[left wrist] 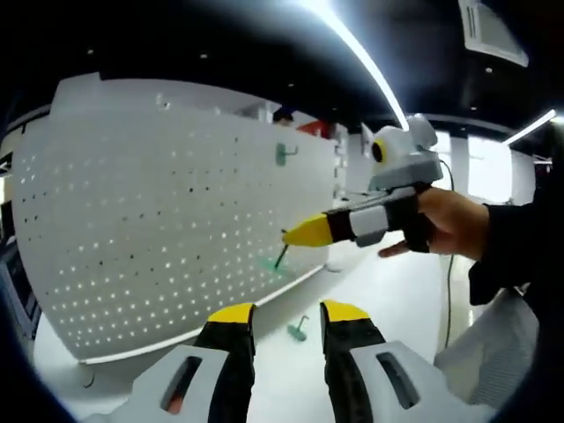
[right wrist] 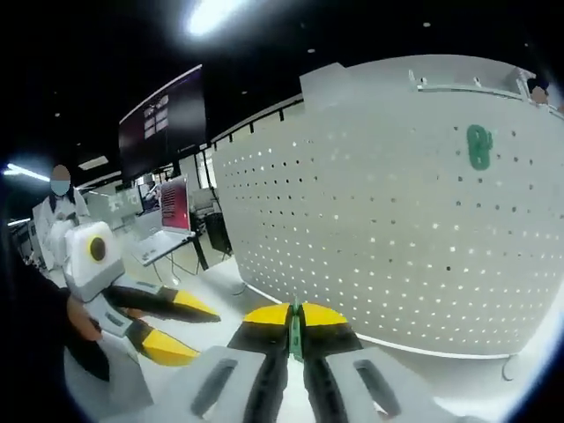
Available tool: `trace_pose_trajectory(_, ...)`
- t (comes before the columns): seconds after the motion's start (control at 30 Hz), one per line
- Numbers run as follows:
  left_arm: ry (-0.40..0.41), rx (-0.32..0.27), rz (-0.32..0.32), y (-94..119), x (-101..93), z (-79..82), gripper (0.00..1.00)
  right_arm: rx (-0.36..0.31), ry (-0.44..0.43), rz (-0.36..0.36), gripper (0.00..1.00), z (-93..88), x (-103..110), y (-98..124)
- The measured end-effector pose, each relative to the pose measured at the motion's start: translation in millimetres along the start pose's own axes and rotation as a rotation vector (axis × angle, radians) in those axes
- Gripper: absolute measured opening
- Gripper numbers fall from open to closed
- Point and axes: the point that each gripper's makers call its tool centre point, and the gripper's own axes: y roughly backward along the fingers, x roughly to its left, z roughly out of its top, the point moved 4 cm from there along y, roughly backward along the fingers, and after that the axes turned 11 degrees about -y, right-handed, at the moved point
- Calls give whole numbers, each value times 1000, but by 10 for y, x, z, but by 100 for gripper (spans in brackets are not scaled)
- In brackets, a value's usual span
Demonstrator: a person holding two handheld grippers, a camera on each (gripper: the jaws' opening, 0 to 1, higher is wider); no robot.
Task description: Insert the hook assembly into the mounting plate slot until the hook locks in place.
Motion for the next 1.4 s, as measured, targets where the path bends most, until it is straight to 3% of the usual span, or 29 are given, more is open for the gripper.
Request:
trace_pose_trajectory(0.53,52,-10,-13,-126,75,66,27,-19,36,64,1,11,272,57)
trace_pose_trajectory(0.9,98,-19,-19,-165,83,74,24,-22,55,97,1,15,377,35)
trace_pose_trajectory(1.4,100,-30,-13,-155,109,93,17,-21,70,113,1,11,440,48)
